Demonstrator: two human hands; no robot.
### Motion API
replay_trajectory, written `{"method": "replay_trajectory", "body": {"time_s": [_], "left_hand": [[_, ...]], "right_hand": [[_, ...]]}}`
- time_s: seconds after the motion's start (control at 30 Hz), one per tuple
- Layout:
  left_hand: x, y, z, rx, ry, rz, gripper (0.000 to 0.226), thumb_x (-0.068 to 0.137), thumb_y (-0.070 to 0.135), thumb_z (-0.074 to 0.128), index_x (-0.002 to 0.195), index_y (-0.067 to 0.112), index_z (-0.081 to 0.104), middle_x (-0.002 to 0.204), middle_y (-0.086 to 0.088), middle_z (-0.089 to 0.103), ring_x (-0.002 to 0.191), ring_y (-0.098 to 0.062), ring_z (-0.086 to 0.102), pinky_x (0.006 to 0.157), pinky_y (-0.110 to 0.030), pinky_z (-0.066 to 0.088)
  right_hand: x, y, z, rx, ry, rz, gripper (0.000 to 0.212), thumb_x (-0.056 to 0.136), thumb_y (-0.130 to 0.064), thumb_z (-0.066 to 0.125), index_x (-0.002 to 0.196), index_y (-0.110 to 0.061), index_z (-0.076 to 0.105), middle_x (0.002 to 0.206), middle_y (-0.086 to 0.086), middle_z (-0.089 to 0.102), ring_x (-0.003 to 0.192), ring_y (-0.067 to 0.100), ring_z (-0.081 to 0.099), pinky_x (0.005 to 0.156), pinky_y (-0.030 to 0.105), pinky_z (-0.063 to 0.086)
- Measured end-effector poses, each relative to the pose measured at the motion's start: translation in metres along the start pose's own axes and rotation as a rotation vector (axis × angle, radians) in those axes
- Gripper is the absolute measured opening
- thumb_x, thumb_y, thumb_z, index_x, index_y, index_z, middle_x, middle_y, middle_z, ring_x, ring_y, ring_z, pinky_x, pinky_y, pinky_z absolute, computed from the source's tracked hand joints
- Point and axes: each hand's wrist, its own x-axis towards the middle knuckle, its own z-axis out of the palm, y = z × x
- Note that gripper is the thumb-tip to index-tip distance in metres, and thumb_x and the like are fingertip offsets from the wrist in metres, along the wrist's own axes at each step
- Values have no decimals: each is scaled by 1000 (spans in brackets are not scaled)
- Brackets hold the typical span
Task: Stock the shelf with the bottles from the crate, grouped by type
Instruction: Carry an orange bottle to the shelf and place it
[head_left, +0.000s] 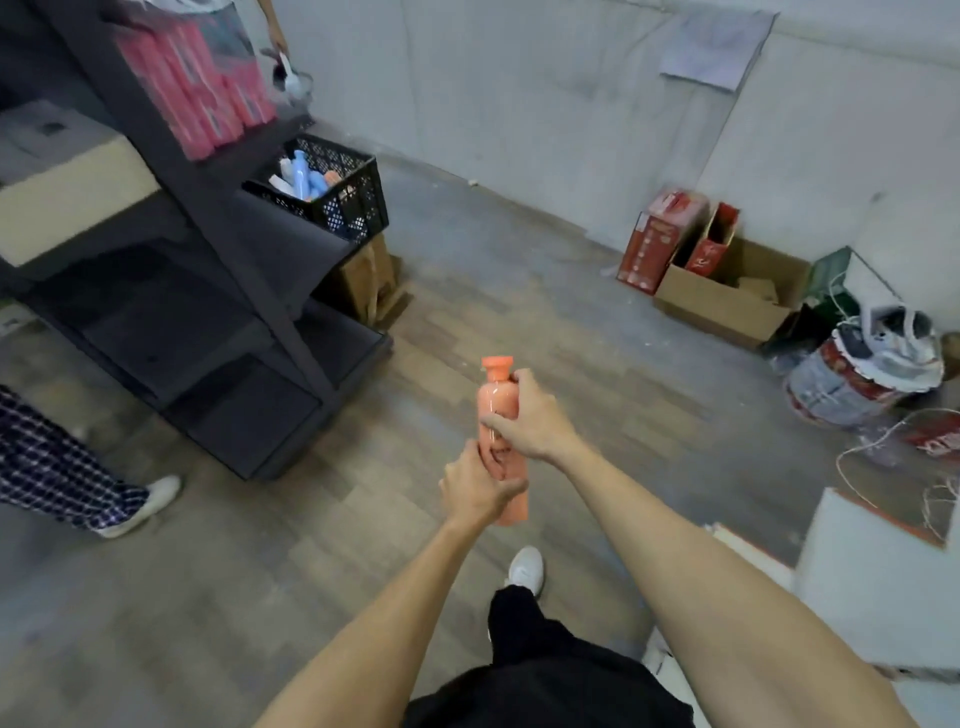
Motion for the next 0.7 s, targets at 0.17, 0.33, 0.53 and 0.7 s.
{"method": "replay_trajectory", "body": {"time_s": [0.17, 0.33, 0.53, 0.7], "left_hand": [[56, 28, 31, -17, -166, -153, 61, 68, 43, 75, 118, 17, 53, 115, -10, 65, 111, -30, 60, 86, -34, 49], [112, 60, 30, -45, -205, -219, 57, 65, 42, 78, 112, 17, 58, 108, -6, 67, 102, -25, 64, 85, -35, 54], [185, 82, 18, -21, -221, -252, 54, 60, 44, 79, 105, 19, 62, 96, 0, 68, 94, -22, 67, 82, -35, 56], [261, 105, 4, -1, -235, -233, 46, 61, 44, 79, 95, 22, 56, 81, 7, 60, 81, -17, 61, 73, -29, 49]], "right_hand": [[76, 34, -9, -27, -151, 108, 56, 83, -45, 69, 128, -23, 43, 120, 14, 65, 115, 37, 58, 96, 46, 47], [140, 41, -24, -11, -204, 138, 60, 88, -41, 68, 135, -19, 39, 122, 17, 64, 114, 37, 59, 94, 44, 48], [215, 31, -31, 6, -215, 138, 54, 89, -37, 69, 128, -13, 41, 119, 20, 64, 112, 38, 59, 93, 44, 48], [295, 17, -41, -32, -234, 158, 57, 90, -40, 67, 132, -13, 40, 125, 17, 61, 115, 36, 57, 94, 42, 48]]}}
